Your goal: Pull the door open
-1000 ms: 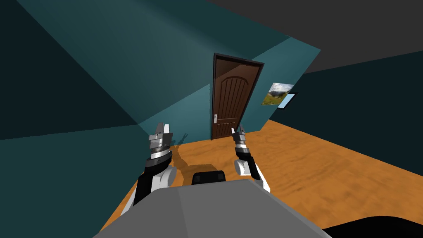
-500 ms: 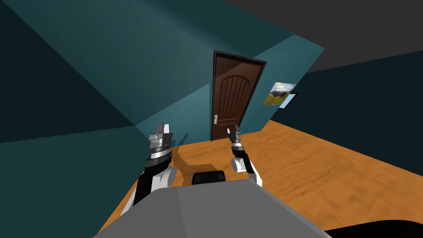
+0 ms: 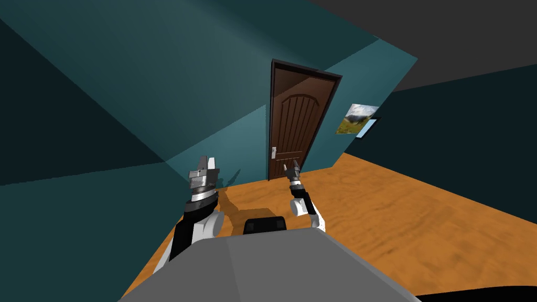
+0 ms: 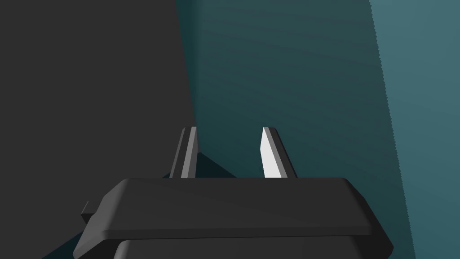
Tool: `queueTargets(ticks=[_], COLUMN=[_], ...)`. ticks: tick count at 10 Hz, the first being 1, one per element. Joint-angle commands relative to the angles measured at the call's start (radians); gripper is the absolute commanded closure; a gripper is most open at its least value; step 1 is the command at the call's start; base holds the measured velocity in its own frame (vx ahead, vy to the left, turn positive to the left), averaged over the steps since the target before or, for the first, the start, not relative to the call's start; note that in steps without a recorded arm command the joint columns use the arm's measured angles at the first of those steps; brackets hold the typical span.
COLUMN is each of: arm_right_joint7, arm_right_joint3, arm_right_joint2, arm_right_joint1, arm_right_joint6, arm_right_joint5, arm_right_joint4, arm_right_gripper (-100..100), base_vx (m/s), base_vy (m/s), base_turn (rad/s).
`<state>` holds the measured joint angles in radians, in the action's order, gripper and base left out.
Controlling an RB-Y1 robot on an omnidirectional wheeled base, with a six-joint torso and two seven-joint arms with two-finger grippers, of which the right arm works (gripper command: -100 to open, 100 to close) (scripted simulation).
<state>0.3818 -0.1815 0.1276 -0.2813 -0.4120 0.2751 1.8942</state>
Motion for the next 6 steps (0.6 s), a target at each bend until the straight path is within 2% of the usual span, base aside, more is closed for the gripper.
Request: queueTargets(ticks=[1,6], arm_right_joint7=[0.05,0.192], arm_right_joint3=[-0.015,-0.074], arm_right_joint2=[0.017,0.062], arm_right_joint1=[0.032,0.122], arm_right_joint6=[0.001,-0.006], arm_right_joint5=[0.035,0.139], arm_right_joint4=[-0.045,-0.183], arm_right_gripper=[-100,-100], base_vx=[0.091,0.096], base_vy=[-0.013,0.002], base_turn=[-0.008,-0.008])
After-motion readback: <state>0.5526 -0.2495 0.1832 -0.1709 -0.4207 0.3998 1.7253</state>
